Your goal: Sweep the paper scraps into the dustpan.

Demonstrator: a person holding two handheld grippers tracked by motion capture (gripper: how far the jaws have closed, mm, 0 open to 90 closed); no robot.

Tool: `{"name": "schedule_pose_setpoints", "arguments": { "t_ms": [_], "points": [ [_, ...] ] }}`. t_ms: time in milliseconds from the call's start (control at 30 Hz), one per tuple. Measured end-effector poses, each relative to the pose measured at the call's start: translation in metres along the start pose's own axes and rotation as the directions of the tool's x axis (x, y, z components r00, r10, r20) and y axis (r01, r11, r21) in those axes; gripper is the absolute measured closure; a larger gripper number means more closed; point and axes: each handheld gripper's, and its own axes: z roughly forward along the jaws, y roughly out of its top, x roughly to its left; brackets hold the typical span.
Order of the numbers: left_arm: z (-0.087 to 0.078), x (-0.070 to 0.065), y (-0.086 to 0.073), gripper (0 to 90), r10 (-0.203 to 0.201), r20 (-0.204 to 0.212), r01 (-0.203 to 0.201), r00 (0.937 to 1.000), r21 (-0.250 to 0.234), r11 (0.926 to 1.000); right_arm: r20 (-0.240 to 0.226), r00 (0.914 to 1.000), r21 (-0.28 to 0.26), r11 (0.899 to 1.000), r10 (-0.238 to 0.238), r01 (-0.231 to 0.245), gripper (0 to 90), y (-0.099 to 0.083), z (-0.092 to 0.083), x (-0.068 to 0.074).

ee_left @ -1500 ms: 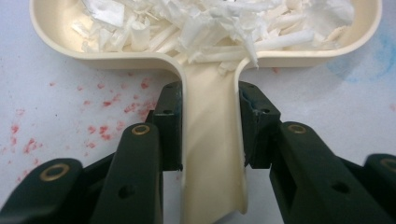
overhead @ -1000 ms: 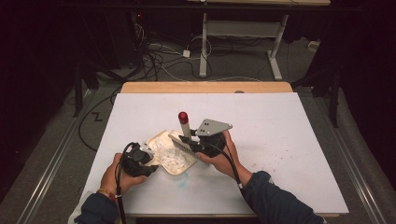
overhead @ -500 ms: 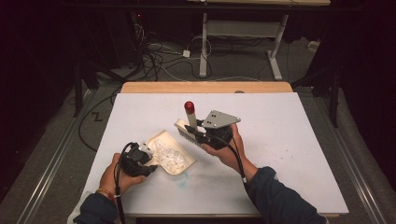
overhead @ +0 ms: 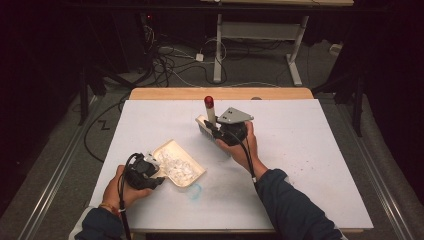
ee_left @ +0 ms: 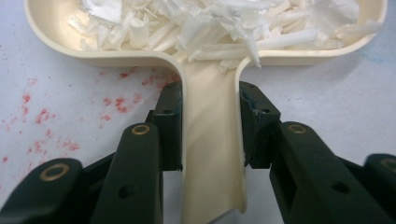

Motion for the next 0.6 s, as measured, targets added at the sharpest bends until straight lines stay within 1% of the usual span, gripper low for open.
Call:
{"name": "schedule_pose_setpoints", "arguments": {
  "t_ms": [33, 100, 133, 167, 233, 300, 333, 400, 467, 500, 533, 567, 600],
  "points": [
    [0.0, 0.0, 0.0, 63.4, 0.0, 0.0, 0.0, 1.0, 0.0, 1.0, 0.007, 0.9999, 0.001, 1.0, 0.007, -0.007, 71.4, -0.001, 0.003, 0.0],
    [0.0, 0.0, 0.0, 63.4, 0.0, 0.0, 0.0, 1.0, 0.001, 1.0, -0.004, 0.9998, 0.003, 1.0, 0.019, -0.019, 71.4, -0.001, 0.01, 0.001],
    [0.0, 0.001, 0.0, 63.4, 0.001, 0.001, -0.001, 1.0, 0.002, 1.0, -0.004, 0.9998, 0.003, 1.0, 0.019, -0.019, 71.4, -0.001, 0.01, 0.001],
    [0.001, 0.001, -0.001, 63.4, 0.003, 0.001, -0.003, 1.0, 0.001, 1.0, -0.004, 1.0, -0.004, 1.0, -0.002, 0.002, 71.4, 0.0, 0.014, 0.004],
    [0.001, 0.001, -0.001, 63.4, 0.004, 0.001, -0.004, 1.0, 0.0, 1.0, -0.04, 0.9992, -0.015, 1.0, 0.009, -0.009, 71.4, 0.001, 0.018, 0.009],
    [0.001, 0.001, -0.001, 63.4, 0.0, 0.002, 0.0, 1.0, 0.0, 1.0, -0.046, 0.9989, -0.02, 1.0, 0.003, -0.004, 71.4, 0.001, 0.019, 0.011],
    [0.001, 0.001, -0.002, 63.4, -0.002, 0.0, 0.002, 1.0, 0.001, 1.0, -0.083, 0.9966, -0.018, 1.0, 0.004, -0.006, 71.2, 0.001, 0.02, 0.017],
    [0.0, 0.001, -0.002, 63.4, 0.002, -0.003, -0.002, 1.0, 0.002, 1.0, -0.12, 0.9926, -0.02, 1.0, -0.017, 0.015, 71.1, 0.001, 0.02, 0.022],
    [0.0, 0.001, -0.002, 63.4, 0.005, -0.005, -0.005, 1.0, 0.003, 1.0, -0.166, 0.9848, -0.016, 0.999, -0.049, 0.047, 71.2, 0.003, 0.016, 0.027],
    [0.0, 0.001, -0.002, 63.4, 0.003, -0.005, -0.003, 1.0, 0.003, 1.0, -0.207, 0.9767, -0.025, 0.998, -0.055, 0.051, 71.4, 0.004, 0.014, 0.027],
    [0.0, 0.001, -0.002, 63.4, 0.004, -0.006, -0.004, 1.0, 0.004, 1.0, -0.249, 0.9674, -0.028, 0.999, -0.048, 0.043, 71.4, 0.006, 0.011, 0.028],
    [0.0, 0.0, -0.002, 63.4, 0.003, -0.007, -0.003, 1.0, 0.005, 1.0, -0.281, 0.9582, -0.025, 0.999, -0.054, 0.049, 71.4, 0.008, 0.009, 0.028],
    [0.0, 0.0, -0.003, 63.4, 0.003, -0.006, -0.003, 1.0, 0.006, 1.0, -0.302, 0.9508, -0.02, 0.998, -0.068, 0.065, 71.4, 0.009, 0.006, 0.03]
  ]
}}
